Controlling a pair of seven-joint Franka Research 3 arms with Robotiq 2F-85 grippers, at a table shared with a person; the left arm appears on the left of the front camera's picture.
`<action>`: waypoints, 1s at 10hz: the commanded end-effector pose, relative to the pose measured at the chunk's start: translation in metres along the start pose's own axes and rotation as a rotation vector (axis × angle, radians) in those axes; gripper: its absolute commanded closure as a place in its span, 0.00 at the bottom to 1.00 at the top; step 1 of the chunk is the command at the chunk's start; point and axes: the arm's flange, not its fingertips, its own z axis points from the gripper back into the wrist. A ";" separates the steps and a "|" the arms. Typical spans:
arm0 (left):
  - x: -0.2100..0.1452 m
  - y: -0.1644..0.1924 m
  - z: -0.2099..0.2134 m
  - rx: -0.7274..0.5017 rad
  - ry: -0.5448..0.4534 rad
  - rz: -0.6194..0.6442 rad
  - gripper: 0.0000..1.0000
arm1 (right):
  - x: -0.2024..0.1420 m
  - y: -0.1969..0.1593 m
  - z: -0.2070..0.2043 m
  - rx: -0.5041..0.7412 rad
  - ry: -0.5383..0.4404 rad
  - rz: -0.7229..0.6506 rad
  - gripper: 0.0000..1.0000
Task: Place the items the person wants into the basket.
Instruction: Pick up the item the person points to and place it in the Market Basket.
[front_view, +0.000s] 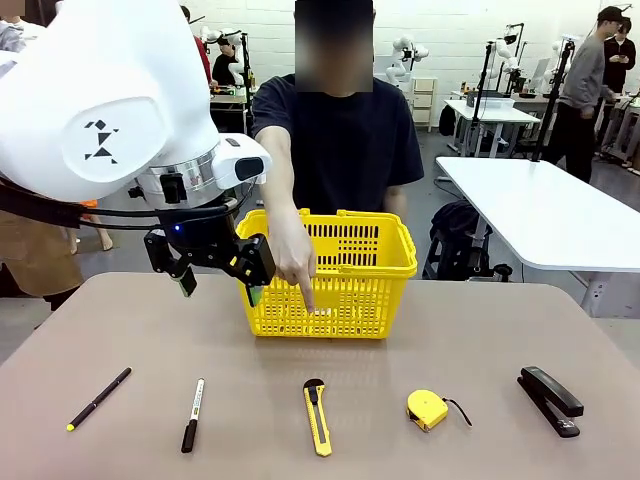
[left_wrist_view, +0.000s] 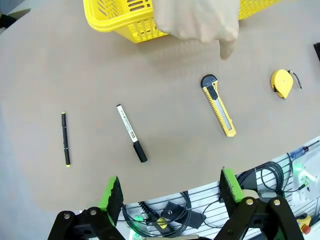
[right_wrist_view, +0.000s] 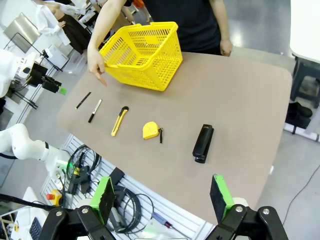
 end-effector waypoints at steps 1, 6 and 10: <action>0.000 0.000 0.000 0.000 0.000 0.000 0.00 | -0.002 -0.002 -0.001 0.018 -0.005 0.009 0.00; -0.006 -0.100 -0.105 0.006 0.099 0.044 0.00 | -0.002 -0.002 -0.001 0.018 -0.005 0.009 0.00; -0.010 -0.114 -0.181 0.023 0.107 0.173 0.00 | -0.002 -0.002 -0.001 0.018 -0.005 0.009 0.00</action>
